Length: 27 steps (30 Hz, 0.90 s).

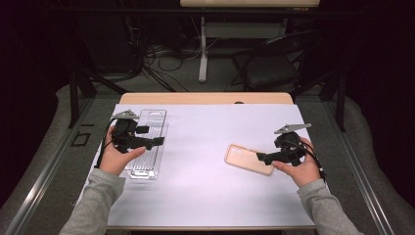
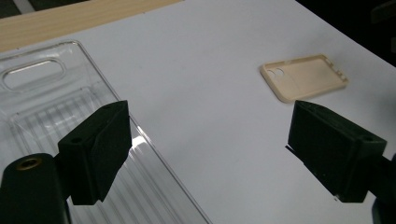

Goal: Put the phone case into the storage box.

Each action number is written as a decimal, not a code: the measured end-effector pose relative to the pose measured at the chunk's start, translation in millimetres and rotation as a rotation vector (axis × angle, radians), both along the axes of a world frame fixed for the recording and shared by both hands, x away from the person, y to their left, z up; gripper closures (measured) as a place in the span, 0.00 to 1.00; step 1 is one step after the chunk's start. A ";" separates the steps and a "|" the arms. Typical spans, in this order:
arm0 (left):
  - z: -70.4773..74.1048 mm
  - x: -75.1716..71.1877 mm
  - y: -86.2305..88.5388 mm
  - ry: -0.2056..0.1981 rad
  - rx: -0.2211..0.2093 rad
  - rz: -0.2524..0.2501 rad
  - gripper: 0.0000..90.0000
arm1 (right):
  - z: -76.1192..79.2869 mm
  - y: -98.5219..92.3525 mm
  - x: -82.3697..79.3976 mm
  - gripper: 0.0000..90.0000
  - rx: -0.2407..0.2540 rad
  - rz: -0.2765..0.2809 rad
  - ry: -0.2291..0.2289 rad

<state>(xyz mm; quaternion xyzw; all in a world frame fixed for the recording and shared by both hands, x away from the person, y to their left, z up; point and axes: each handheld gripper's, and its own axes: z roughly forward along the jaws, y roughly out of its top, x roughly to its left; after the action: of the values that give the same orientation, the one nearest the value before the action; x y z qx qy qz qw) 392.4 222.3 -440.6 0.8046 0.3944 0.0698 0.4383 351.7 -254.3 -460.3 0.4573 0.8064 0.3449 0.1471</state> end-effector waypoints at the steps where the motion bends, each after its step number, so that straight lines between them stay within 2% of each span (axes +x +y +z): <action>1: 0.5 3.2 -0.6 -0.004 0.004 0.004 0.15 | 0.0 0.0 0.0 0.15 0.000 0.000 0.000; 8: 3.9 17.6 -3.1 0.017 0.000 -0.016 0.15 | 8.7 5.7 17.1 0.16 -0.015 0.006 0.010; 13: 1.6 23.4 -4.1 0.024 -0.006 0.007 0.15 | 10.8 7.2 29.0 0.16 -0.025 0.002 0.030; 20: -1.6 30.0 -3.4 0.026 0.025 0.040 0.15 | 10.9 8.8 41.4 0.20 -0.056 -0.002 0.045; 22: -1.8 31.9 -2.6 0.017 0.046 0.050 0.16 | 10.5 8.9 45.2 0.20 -0.057 -0.007 0.044; 27: -0.1 33.4 1.6 0.008 0.031 0.059 0.16 | 11.1 7.5 55.6 0.23 -0.060 -0.011 0.058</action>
<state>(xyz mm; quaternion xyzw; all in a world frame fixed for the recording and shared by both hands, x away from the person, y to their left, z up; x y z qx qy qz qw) 425.8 223.9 -440.7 0.7996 0.4188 0.0858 0.4217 407.4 -246.8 -449.2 0.4670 0.8177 0.3063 0.1394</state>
